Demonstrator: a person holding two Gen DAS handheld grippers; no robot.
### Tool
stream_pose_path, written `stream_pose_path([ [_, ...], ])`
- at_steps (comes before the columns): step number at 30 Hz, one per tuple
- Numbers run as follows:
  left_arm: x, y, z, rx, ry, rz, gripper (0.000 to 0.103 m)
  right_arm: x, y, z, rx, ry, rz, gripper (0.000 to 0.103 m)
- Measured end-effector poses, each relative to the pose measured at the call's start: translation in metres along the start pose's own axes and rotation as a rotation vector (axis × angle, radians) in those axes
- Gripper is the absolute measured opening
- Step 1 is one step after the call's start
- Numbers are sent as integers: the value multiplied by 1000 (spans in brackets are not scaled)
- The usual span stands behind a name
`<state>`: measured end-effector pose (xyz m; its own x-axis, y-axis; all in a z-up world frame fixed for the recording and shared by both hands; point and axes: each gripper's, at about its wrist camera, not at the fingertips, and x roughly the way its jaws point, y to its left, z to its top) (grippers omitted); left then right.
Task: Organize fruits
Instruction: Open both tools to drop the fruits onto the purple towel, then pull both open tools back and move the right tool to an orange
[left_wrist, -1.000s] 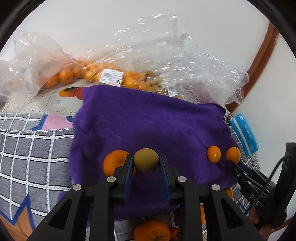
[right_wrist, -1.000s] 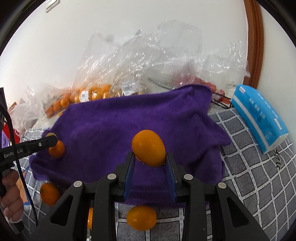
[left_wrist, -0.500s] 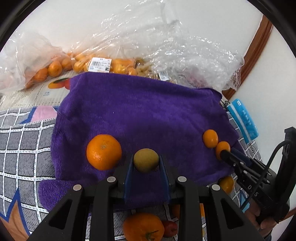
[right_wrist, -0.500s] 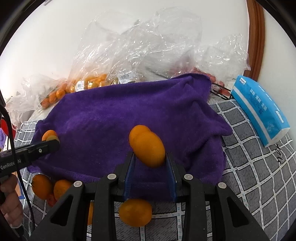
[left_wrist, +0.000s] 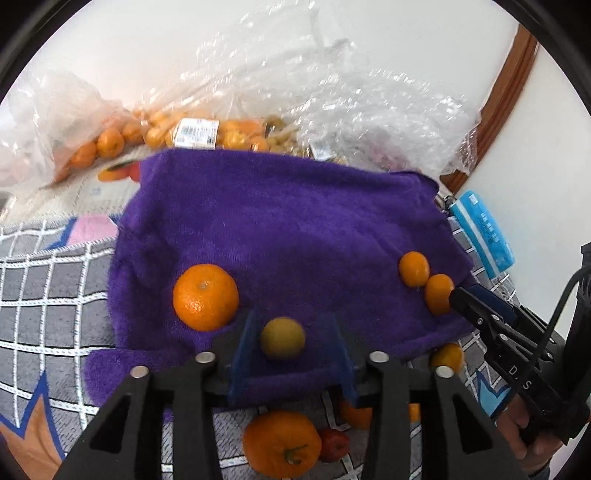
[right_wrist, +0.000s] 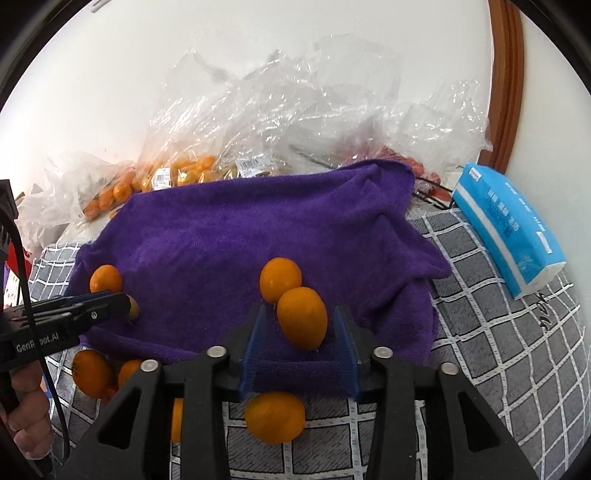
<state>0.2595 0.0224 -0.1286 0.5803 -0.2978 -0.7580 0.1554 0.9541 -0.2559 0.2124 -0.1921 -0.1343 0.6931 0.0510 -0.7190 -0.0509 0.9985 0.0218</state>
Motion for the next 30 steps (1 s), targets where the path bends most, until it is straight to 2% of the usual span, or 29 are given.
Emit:
stream_pose_path([
  [5,-27,0,-3,13,-58,13,48,-17,8,0,-8,-27,-28,45],
  [12,-50,17,-17,-37,-78,41,48,-37,20,-6,-10,-57,-36,45],
  [17,-64,31,-35,-39,-101,102,48,-43,28,-15,-11,-62,-44,45],
  [23,-76,44,-53,-67,-105,79,48,-50,41,-28,-28,-82,-61,45],
  [30,-81,50,-69,-78,-110,63,48,-46,42,-41,-14,-45,-26,45],
])
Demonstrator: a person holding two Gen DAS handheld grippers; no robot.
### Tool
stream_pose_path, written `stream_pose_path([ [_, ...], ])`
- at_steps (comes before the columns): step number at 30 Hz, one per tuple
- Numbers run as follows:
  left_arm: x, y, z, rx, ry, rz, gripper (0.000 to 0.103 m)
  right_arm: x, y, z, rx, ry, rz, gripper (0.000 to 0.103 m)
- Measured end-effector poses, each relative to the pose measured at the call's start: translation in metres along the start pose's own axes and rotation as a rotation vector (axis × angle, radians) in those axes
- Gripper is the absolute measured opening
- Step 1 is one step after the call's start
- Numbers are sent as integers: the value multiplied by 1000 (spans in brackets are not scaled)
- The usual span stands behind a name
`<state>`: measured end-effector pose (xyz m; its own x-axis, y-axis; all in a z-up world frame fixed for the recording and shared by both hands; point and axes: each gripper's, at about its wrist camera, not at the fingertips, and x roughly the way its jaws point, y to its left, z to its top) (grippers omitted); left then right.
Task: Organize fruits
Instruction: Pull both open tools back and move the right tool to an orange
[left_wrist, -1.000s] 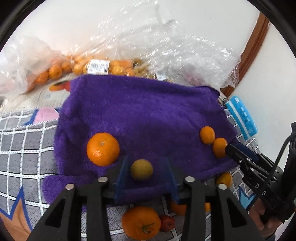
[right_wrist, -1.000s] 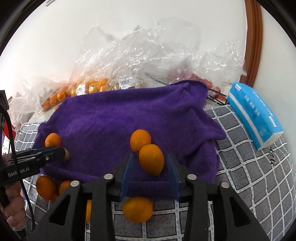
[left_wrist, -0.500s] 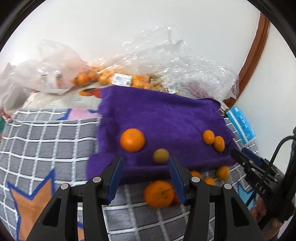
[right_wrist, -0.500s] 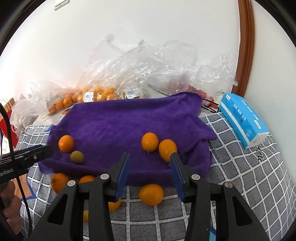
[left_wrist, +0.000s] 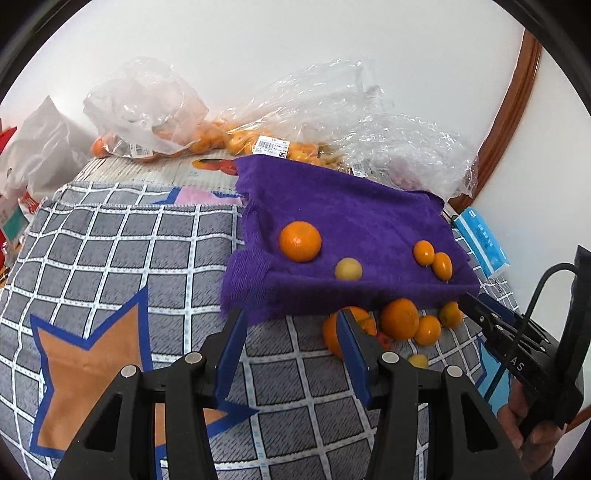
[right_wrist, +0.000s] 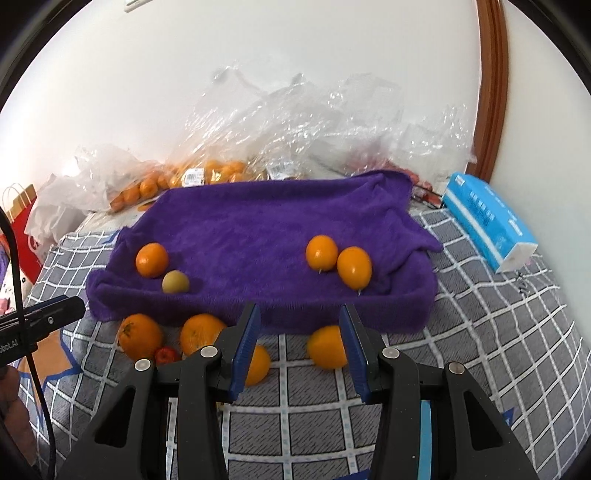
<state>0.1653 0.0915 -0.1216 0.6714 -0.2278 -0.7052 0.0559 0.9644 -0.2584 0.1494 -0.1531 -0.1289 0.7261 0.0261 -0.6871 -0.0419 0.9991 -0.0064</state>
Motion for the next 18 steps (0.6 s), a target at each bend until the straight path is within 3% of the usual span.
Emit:
stream_pose_path([
  [18,2,23,-24,-54,-26,11,48,14,3,-21,-1,50,69,45],
])
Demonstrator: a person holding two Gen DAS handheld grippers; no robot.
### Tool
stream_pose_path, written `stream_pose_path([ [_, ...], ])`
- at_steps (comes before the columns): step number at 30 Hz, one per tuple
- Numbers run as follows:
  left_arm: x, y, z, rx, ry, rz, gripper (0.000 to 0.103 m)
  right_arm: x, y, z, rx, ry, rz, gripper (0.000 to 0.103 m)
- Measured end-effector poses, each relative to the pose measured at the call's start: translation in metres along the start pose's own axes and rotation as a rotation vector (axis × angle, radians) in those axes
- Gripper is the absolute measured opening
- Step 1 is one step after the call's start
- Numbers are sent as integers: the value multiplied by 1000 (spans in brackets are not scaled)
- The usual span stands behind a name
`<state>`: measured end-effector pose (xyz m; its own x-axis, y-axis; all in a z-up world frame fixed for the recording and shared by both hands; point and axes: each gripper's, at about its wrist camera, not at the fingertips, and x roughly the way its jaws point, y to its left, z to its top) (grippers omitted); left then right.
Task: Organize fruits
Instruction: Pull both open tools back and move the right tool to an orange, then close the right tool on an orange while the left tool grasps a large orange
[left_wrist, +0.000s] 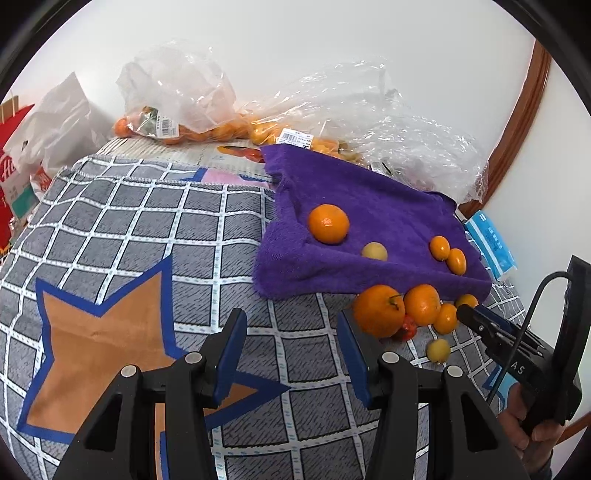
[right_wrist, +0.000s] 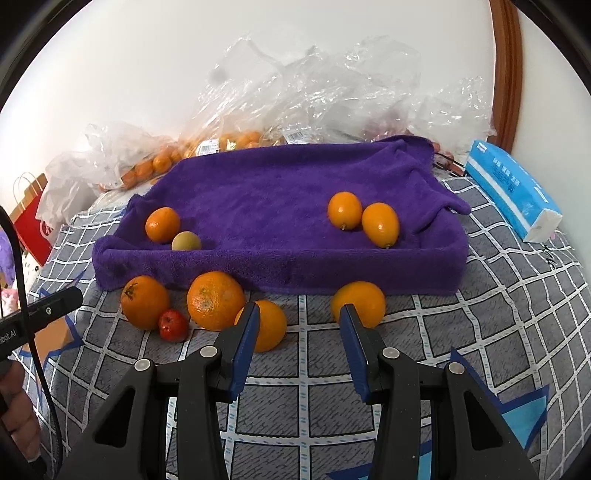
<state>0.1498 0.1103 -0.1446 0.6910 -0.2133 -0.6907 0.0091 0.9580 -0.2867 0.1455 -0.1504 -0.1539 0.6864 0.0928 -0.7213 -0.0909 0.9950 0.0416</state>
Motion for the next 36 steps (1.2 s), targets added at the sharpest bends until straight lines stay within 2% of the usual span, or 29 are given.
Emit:
stream_pose_path([
  [10,2,6,-11,-18,-10,-24,48,-4,-2,-6,-8,24,26,46],
  [17,10,12,-13,-52,20,-18,48,1,6,-15,-44,45,24,46],
  [28,12,4,-15,-4,20,-19,53,23,20,-3,-82,78,64,46],
  [31,10,-1,-15,13,20,-38,53,21,19,-4,-85,75,93,34],
  [36,9,-22,-10,32,42,-41,53,11,10,-9,-93,46,92,34],
])
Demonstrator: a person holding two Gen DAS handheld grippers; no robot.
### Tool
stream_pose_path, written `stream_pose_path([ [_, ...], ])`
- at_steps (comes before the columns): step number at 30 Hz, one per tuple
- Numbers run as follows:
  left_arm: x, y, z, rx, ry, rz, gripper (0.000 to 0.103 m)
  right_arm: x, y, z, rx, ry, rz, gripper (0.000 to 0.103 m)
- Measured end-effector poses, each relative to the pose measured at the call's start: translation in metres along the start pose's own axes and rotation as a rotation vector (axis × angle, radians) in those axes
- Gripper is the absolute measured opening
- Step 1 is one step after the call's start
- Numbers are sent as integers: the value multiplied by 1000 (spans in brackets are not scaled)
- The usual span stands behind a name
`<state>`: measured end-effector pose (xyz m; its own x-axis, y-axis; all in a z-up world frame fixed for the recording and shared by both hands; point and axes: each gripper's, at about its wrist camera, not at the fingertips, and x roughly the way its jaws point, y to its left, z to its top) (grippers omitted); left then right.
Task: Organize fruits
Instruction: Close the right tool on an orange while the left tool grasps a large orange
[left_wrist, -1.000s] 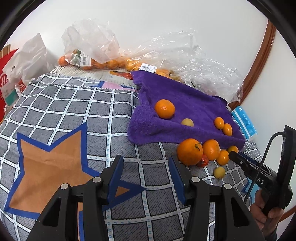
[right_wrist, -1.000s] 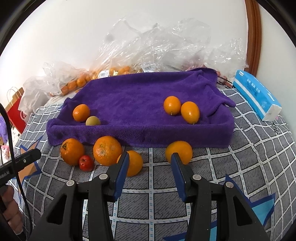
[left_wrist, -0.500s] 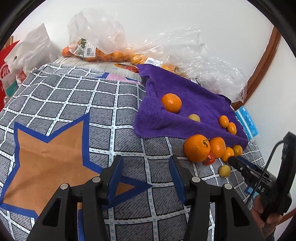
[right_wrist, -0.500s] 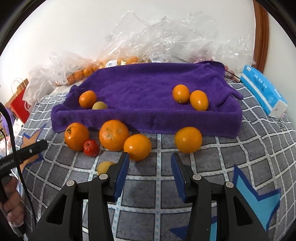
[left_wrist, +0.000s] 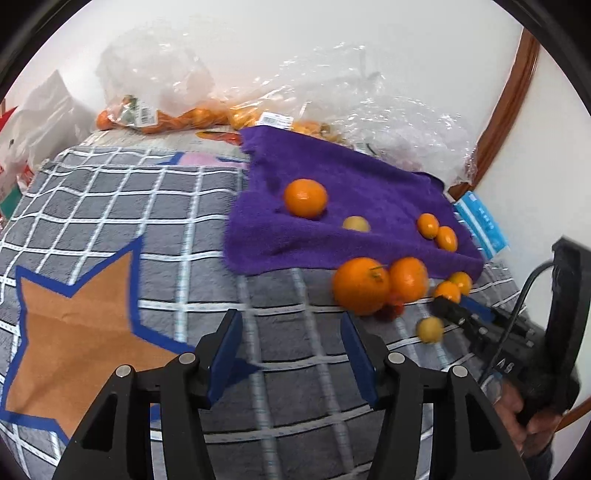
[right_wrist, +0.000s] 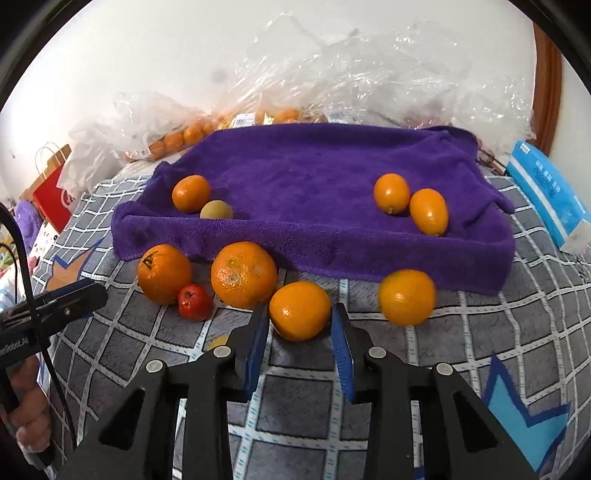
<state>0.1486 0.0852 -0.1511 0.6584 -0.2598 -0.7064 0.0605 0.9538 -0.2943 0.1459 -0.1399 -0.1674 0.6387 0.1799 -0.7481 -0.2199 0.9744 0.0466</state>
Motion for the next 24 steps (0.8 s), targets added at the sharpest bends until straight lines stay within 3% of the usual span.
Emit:
stream_pose_path([
  [6,12,-26,14,5,-4,4,53,-11,-20,-9,32,-6,-6,34],
  [15,33,-30,20,-30,19,-32,51,-22,-36,-26,47,18,-31,34],
  [18,34,-31,19,-44,29,-76,37,-22,-34,-24,41,17,-41,34],
  [24,27,-31,17,-30,32,-73,29,-15,-27,-17,17,18,-54,39],
])
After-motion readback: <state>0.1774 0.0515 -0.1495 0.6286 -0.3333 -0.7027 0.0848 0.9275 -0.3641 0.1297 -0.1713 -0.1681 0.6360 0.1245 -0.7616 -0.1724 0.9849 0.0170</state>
